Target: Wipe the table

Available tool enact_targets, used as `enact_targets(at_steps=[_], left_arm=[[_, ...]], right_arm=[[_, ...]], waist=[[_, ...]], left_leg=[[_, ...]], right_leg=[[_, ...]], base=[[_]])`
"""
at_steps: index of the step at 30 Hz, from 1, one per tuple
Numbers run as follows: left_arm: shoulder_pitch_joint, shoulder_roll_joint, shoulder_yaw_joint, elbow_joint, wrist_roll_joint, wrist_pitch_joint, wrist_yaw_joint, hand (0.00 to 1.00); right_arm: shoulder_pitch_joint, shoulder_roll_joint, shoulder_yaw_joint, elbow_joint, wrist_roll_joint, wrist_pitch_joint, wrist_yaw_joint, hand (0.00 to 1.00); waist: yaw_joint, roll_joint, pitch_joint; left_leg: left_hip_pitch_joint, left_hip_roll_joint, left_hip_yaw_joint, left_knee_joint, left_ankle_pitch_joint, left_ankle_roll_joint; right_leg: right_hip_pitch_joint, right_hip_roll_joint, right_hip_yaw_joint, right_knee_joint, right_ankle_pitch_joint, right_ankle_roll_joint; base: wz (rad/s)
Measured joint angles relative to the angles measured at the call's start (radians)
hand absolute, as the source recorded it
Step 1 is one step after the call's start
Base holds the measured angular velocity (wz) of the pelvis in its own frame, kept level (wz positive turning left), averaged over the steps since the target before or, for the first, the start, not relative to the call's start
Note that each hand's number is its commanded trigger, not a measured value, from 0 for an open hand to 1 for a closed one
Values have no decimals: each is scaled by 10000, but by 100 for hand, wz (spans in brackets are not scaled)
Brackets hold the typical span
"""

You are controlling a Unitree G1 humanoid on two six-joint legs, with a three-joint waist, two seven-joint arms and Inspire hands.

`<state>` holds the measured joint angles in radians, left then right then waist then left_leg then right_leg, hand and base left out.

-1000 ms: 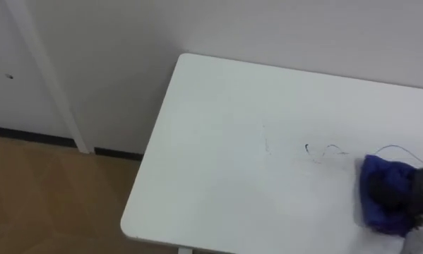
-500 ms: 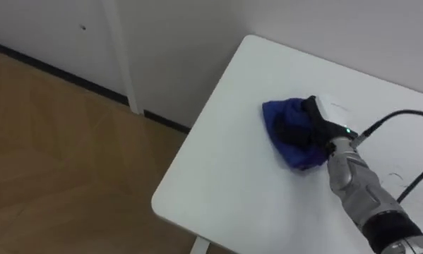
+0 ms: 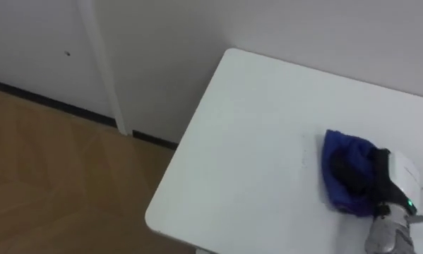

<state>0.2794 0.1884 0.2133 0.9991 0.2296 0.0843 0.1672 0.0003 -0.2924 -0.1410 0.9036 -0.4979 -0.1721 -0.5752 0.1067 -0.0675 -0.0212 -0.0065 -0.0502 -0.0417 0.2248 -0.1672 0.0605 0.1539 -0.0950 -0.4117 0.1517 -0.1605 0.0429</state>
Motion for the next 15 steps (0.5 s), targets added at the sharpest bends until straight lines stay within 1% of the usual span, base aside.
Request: enact_targets(at_steps=[3, 4, 5, 6, 7, 8, 9, 10, 11, 12, 13, 14, 15], left_arm=[[-39, -9, 4, -68, -16, -13, 23, 0], [-53, -9, -5, -69, -13, -13, 32, 0], [-55, -26, -23, -78, -10, -12, 36, 0], [-53, -92, -43, -111, -12, -14, 49, 0], [-102, -117, -74, -108, -25, -2, 49, 0], [-136, -134, -248, 1, -35, 13, 41, 0], [-185, -209, -318, 116, -24, 76, 22, 0], [-191, -243, -335, 115, -9, 121, -1, 0], [-224, -247, -410, 115, -9, 230, -61, 0], [-257, -242, -449, 127, -27, 297, -87, 0], [-252, -235, -475, 162, -26, 327, -94, 0], [-345, -217, -551, 223, -27, 401, -113, 0], [-433, -181, -713, 231, -31, 433, -146, 0]], right_arm=[[163, -140, -141, 15, 143, 58, -13, 100], [135, -138, -109, 12, 170, 114, -12, 100], [-48, -131, -82, -5, 161, 280, 69, 100], [-294, -130, 29, -73, 128, 586, 206, 100], [-422, -118, 125, -78, 101, 746, 274, 100], [-663, -111, 282, -175, -14, 1122, 364, 100], [-908, -85, 415, -454, -180, 1609, 551, 100], [-1076, -65, 539, -595, -239, 1884, 712, 100], [-1474, -62, 967, -818, -518, 2330, 1047, 100], [-2043, -61, 1587, -1018, -674, 2673, 1429, 100], [-2436, -59, 1938, -1020, -756, 2785, 1639, 100], [-3224, -20, 2604, -1030, -1069, 2840, 2002, 100], [-3882, 112, 3015, -1039, -1359, 2823, 2214, 100]], waist=[[-15, 55, -36], [7, 57, -37], [58, 68, -39], [101, 85, -39], [99, 94, -31], [175, 102, -25], [420, 140, -4], [488, 154, 10], [653, 155, 39], [824, 115, 128], [895, 68, 178], [1007, 83, 349], [1139, 47, 451]], left_leg=[[15, -16, 49, 56, -46, 11], [20, -17, 50, 60, -41, 6], [42, -12, 86, 68, -29, -5], [45, 0, 139, 70, -16, -20], [28, 8, 150, 74, -4, -27], [-44, 43, 216, 82, 3, -80], [-69, 129, 426, 62, 12, -109], [-103, 178, 530, 62, 22, -125], [-201, 266, 686, 59, 52, -170], [-255, 304, 734, -6, 124, -198], [-259, 314, 742, -57, 171, -223], [-334, 358, 754, -86, 234, -261], [-426, 365, 729, -103, 310, -301]], right_leg=[[23, -16, 34, 5, -5, 21], [27, -16, 44, 6, -5, 22], [6, -13, 98, 7, -5, 22], [-5, -12, 117, 15, -5, 22], [-29, -8, 124, 17, -5, 21], [-152, 1, 177, 59, -4, 17], [-300, 32, 340, 118, 29, -41], [-355, 60, 466, 192, 43, -63], [-566, 96, 563, 264, 78, -138], [-783, 131, 656, 381, 112, -206], [-852, 156, 712, 381, 135, -247], [-961, 225, 786, 319, 173, -316], [-1091, 276, 795, 282, 177, -378]], base=[[-11], [-13], [-14], [-13], [-15], [-32], [-43], [-57], [-51], [-48], [-36], [-13], [0]])
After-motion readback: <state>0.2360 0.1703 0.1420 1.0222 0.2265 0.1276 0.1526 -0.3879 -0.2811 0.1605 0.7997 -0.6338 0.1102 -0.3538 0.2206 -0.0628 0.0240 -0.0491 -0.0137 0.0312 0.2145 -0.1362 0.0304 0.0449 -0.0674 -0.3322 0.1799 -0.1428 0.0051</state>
